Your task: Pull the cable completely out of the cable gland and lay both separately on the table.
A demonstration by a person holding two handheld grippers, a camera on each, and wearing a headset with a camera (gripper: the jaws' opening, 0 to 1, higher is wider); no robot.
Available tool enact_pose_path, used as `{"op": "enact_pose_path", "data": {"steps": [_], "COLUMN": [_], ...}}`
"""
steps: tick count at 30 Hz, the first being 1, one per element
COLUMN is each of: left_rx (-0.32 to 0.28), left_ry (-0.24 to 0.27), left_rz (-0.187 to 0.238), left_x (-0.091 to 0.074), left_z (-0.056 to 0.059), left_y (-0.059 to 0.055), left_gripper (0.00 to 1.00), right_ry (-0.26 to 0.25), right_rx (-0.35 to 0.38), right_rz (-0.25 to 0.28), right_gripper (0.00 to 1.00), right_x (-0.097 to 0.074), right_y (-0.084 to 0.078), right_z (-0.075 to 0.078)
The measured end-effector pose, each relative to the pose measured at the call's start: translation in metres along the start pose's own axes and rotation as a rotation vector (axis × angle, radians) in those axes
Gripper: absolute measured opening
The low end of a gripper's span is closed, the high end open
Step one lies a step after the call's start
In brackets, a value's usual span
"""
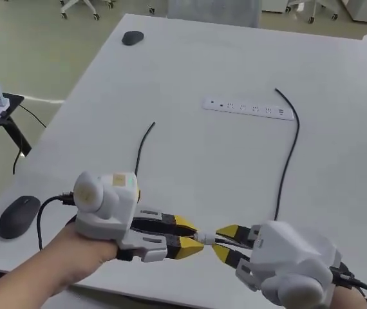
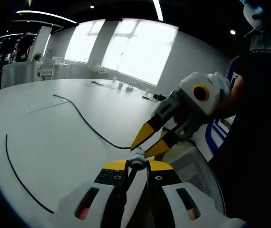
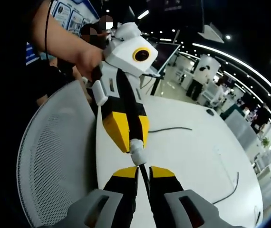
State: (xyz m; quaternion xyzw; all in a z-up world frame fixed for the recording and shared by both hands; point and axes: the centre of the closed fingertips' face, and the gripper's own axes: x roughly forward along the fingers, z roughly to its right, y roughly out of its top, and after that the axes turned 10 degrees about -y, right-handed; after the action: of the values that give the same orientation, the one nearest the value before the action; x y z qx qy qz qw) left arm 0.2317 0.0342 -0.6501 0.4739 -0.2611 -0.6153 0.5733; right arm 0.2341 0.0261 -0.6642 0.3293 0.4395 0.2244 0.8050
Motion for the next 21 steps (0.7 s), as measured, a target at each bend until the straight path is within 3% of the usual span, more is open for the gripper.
{"op": "enact_pose_path", "data": {"steps": [21], "left_rx": [0.003], "left_ry": [-0.003], "left_rz": [-0.016], "left_x": [0.0019], "left_z": [-0.0004], "left_y": [-0.0038], "left_gripper": [0.15], "right_ry": [0.006], "right_rx": [0.004], "right_rz": [-0.004], "right_gripper": [0.0], "right_x": [0.0017], "right_y": [-0.005], "right_z": [-0.0015]}}
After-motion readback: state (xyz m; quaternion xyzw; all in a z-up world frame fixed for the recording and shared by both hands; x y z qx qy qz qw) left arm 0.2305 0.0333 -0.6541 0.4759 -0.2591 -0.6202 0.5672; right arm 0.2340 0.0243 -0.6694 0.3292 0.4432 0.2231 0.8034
